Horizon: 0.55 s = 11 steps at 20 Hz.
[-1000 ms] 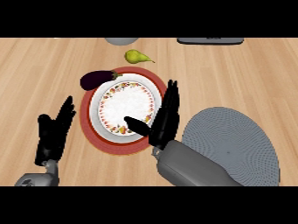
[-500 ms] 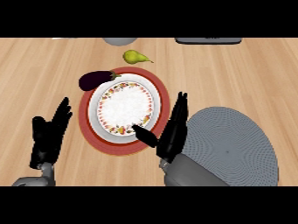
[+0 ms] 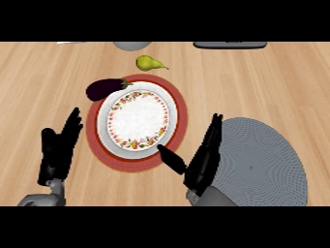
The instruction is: Pick the eggplant from the placemat and place it in the plate
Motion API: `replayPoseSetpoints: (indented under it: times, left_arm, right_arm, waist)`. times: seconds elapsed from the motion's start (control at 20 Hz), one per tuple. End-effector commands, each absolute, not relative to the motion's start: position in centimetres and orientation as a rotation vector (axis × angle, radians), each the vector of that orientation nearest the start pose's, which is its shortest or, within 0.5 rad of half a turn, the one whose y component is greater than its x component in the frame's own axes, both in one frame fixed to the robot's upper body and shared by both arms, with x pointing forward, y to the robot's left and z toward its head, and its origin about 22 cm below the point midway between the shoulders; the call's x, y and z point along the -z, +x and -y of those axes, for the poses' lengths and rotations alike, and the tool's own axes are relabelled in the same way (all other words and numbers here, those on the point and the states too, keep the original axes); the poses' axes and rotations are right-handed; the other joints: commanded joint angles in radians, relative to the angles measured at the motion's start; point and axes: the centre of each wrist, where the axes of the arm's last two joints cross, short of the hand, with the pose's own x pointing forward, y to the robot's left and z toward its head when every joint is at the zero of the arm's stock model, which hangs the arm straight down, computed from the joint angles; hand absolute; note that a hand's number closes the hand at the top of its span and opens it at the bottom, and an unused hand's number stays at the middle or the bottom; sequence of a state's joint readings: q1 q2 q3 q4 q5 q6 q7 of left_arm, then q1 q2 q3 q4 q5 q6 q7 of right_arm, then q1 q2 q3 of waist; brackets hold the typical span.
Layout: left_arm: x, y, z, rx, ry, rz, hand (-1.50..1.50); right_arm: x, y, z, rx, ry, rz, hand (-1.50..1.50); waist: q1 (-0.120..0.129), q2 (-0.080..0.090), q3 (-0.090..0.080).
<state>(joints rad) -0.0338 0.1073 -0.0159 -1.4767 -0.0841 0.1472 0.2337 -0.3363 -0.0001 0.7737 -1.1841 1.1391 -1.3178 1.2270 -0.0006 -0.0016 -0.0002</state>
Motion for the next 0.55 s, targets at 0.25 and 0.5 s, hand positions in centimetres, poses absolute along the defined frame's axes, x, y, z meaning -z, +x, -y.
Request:
replayPoseSetpoints:
  times: [0.25,0.5]
  left_arm:
    - [0.2,25.5,-25.0,0.024,0.263,1.282,0.0]
    - [0.0,25.3,-26.2,0.036,0.236,1.286,0.0]
  right_arm:
    - [5.1,21.1,7.1,0.185,-0.928,1.391,-1.5]
    - [4.7,21.1,7.1,0.142,-0.965,1.359,-1.5]
  waist:
    - [0.0,0.001,0.0]
    - [0.002,0.001,0.0]
